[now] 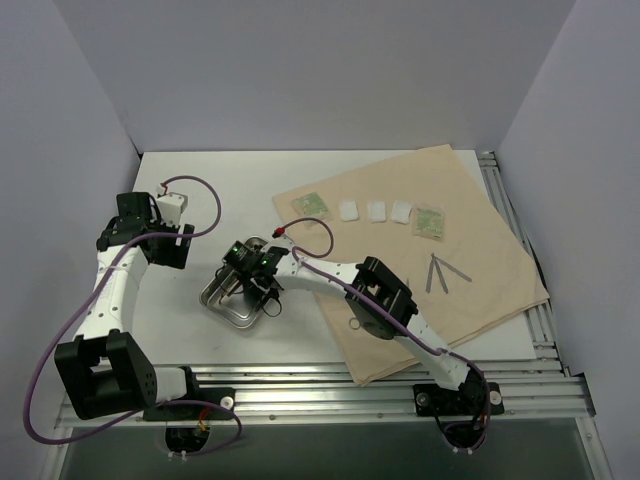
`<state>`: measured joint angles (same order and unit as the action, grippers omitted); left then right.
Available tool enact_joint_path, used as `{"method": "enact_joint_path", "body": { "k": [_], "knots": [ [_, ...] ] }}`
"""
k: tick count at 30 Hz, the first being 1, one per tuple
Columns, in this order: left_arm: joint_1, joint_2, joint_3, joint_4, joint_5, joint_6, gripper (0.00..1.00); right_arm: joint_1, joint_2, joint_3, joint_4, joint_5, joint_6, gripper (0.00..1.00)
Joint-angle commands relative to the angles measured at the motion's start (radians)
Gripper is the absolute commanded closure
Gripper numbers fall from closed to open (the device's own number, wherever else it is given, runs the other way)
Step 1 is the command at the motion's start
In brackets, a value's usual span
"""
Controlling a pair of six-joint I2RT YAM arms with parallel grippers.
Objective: Prepare the surgical pack
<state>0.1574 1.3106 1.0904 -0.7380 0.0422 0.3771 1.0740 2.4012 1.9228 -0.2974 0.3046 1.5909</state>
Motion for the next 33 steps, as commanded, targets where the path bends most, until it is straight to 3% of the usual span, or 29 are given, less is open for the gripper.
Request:
{"method": "enact_joint_path", "body": {
  "k": [1, 15, 18, 23, 26, 31, 33],
  "knots": [
    [0.007, -0.022, 0.003, 0.035, 0.022, -0.001, 0.15, 0.004, -0.008, -0.001, -0.115, 0.041, 0.007, 0.84],
    [0.007, -0.020, 0.017, 0.023, 0.022, -0.001, 0.15, 0.004, -0.100, -0.019, -0.072, 0.113, -0.052, 0.79],
    [0.007, -0.017, 0.026, 0.014, 0.024, -0.001, 0.15, 0.004, -0.143, -0.021, 0.015, 0.107, -0.187, 0.78],
    [0.007, -0.014, 0.057, -0.009, 0.025, 0.000, 0.15, 0.004, -0.290, -0.018, 0.113, 0.122, -0.674, 0.78],
    [0.007, -0.004, 0.086, -0.029, 0.033, -0.003, 0.15, -0.034, -0.425, -0.125, 0.167, 0.061, -0.851, 0.78],
    [0.007, 0.009, 0.134, -0.066, 0.070, -0.014, 0.15, -0.183, -0.650, -0.388, 0.178, -0.145, -0.898, 0.75],
    [0.005, 0.006, 0.143, -0.073, 0.090, -0.015, 0.15, -0.244, -0.715, -0.458, 0.149, -0.151, -0.978, 0.64]
  ]
}}
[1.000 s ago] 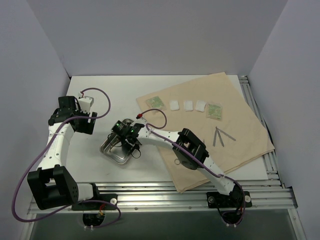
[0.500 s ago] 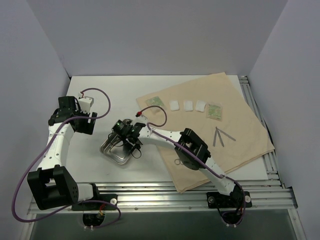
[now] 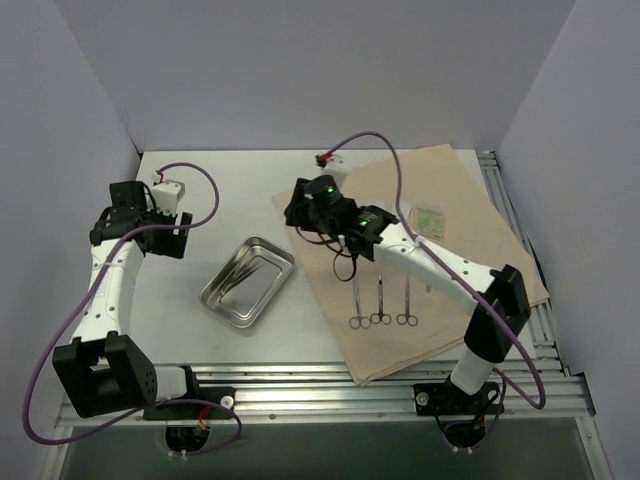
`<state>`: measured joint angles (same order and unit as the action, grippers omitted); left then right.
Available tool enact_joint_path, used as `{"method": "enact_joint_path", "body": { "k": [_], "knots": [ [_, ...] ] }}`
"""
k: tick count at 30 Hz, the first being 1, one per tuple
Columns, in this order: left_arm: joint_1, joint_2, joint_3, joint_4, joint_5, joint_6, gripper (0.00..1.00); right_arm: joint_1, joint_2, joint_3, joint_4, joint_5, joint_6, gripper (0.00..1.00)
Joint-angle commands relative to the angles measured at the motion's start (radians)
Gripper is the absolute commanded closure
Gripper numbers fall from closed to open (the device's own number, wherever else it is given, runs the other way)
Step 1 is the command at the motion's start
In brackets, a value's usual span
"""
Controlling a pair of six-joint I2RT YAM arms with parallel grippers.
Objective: Prepare the surgical pack
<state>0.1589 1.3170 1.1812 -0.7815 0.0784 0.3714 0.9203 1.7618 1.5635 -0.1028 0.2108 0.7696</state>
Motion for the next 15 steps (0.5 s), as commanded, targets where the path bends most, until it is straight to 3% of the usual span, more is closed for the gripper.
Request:
{"method": "enact_joint_path", "body": {
  "k": [1, 3, 6, 11, 15],
  "knots": [
    [0.004, -0.002, 0.054, -0.030, 0.057, -0.009, 0.15, -0.106, -0.131, -0.144, -0.072, 0.009, -0.176, 0.57],
    [0.004, -0.007, 0.052, -0.030, 0.064, -0.005, 0.15, -0.164, -0.172, -0.174, -0.158, 0.036, -0.232, 0.47],
    [0.002, -0.001, 0.051, -0.030, 0.061, -0.005, 0.15, -0.262, -0.205, -0.209, -0.287, 0.010, -0.253, 0.46],
    [0.002, 0.008, 0.038, -0.027, 0.061, -0.019, 0.15, -0.293, -0.191, -0.337, -0.363, -0.057, -0.259, 0.60],
    [0.002, 0.016, 0.032, -0.030, 0.058, -0.017, 0.15, -0.284, -0.157, -0.419, -0.348, -0.106, -0.231, 0.63]
  ]
}}
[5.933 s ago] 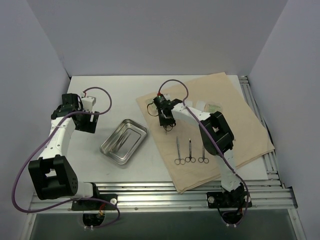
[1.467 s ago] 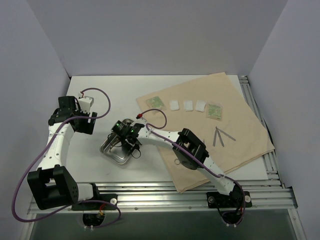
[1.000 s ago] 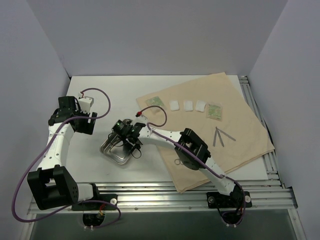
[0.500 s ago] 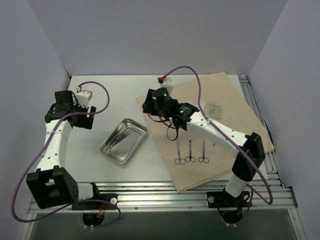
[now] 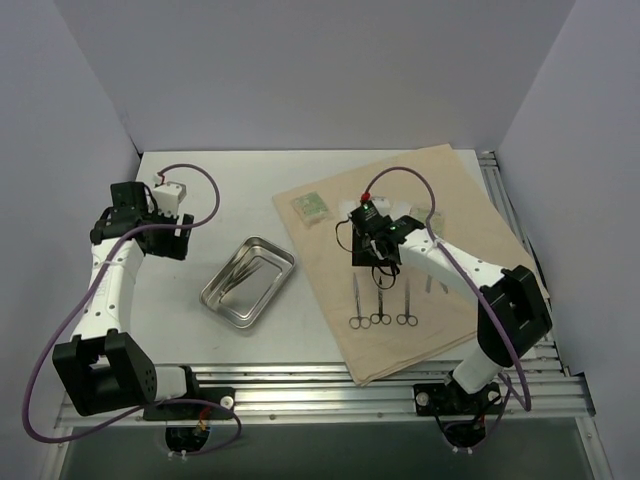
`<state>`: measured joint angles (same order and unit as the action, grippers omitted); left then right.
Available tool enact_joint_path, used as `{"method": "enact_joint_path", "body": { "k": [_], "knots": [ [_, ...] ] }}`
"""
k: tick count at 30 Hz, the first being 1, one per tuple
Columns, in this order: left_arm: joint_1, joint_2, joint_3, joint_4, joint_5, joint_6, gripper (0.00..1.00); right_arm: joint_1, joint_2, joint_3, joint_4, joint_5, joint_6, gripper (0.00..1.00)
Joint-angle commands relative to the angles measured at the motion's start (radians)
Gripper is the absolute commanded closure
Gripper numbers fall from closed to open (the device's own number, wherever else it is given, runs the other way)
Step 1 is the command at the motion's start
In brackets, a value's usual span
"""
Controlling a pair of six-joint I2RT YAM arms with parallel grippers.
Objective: Prepare the surgical pack
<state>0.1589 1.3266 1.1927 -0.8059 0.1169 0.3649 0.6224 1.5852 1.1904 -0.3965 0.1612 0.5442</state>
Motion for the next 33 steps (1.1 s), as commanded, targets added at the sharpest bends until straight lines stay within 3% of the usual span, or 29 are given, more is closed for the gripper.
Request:
{"method": "enact_joint_path", "body": {
  "k": [1, 6, 12, 24, 33],
  "knots": [
    [0.002, 0.008, 0.022, -0.007, 0.017, -0.011, 0.15, 0.023, 0.031, -0.057, -0.056, -0.063, -0.001, 0.66],
    [0.002, 0.010, 0.016, -0.003, 0.017, -0.011, 0.15, 0.057, 0.079, -0.130, -0.038, -0.123, 0.031, 0.70],
    [0.002, 0.019, 0.015, -0.001, 0.020, -0.017, 0.15, 0.140, 0.156, -0.101, -0.070, -0.091, 0.031, 0.73],
    [0.002, 0.016, 0.016, -0.004, 0.018, -0.015, 0.15, 0.129, 0.170, -0.127, -0.084, -0.107, 0.026, 0.74],
    [0.002, 0.020, 0.016, -0.003, 0.017, -0.015, 0.15, 0.100, 0.203, -0.218, 0.011, -0.150, 0.040, 0.79]
  ]
}}
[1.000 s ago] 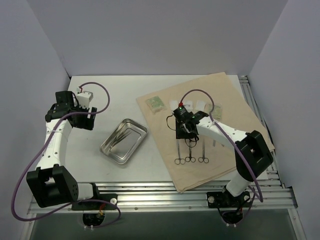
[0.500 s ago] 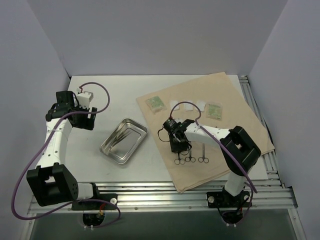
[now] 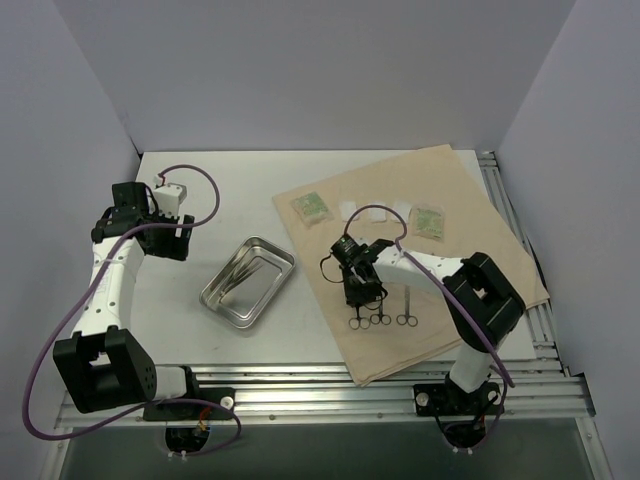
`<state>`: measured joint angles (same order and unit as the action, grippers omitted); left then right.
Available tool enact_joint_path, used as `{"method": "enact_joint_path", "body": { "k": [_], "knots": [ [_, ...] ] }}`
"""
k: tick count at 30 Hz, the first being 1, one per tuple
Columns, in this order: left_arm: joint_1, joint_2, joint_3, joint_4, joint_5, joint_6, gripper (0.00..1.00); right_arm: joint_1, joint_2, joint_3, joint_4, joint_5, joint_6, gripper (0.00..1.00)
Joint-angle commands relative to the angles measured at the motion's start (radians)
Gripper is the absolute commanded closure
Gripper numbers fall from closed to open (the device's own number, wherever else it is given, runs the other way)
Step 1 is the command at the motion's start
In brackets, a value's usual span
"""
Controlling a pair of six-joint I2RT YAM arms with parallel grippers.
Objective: Prepare the surgical pack
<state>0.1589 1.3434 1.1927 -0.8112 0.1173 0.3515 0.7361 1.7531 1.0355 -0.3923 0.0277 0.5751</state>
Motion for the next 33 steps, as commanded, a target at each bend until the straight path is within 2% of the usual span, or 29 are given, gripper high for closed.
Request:
{"method": "enact_joint_path", "body": {
  "k": [1, 5, 7, 18, 26, 29, 33],
  "knots": [
    [0.002, 0.005, 0.019, 0.000, 0.016, 0.000, 0.15, -0.015, 0.039, -0.075, 0.016, -0.017, 0.009, 0.80],
    [0.002, 0.010, 0.027, 0.000, 0.018, 0.000, 0.15, -0.015, 0.040, -0.094, 0.038, -0.017, 0.006, 0.88],
    [0.002, 0.013, 0.031, 0.000, 0.019, -0.002, 0.15, -0.017, 0.034, -0.097, 0.035, -0.017, 0.008, 0.99],
    [0.002, 0.033, 0.044, -0.006, 0.032, -0.002, 0.15, -0.007, -0.108, 0.038, -0.045, 0.006, 0.069, 1.00],
    [0.002, 0.017, 0.044, -0.006, 0.030, -0.003, 0.15, -0.009, -0.202, 0.049, 0.021, 0.008, 0.183, 1.00],
    [0.002, 0.014, 0.042, -0.003, 0.027, -0.002, 0.15, -0.001, -0.240, 0.078, 0.090, -0.003, 0.279, 1.00],
    [0.002, 0.011, 0.033, 0.003, 0.030, -0.008, 0.15, 0.100, -0.213, 0.095, 0.306, 0.023, 0.472, 1.00]
  ]
}}
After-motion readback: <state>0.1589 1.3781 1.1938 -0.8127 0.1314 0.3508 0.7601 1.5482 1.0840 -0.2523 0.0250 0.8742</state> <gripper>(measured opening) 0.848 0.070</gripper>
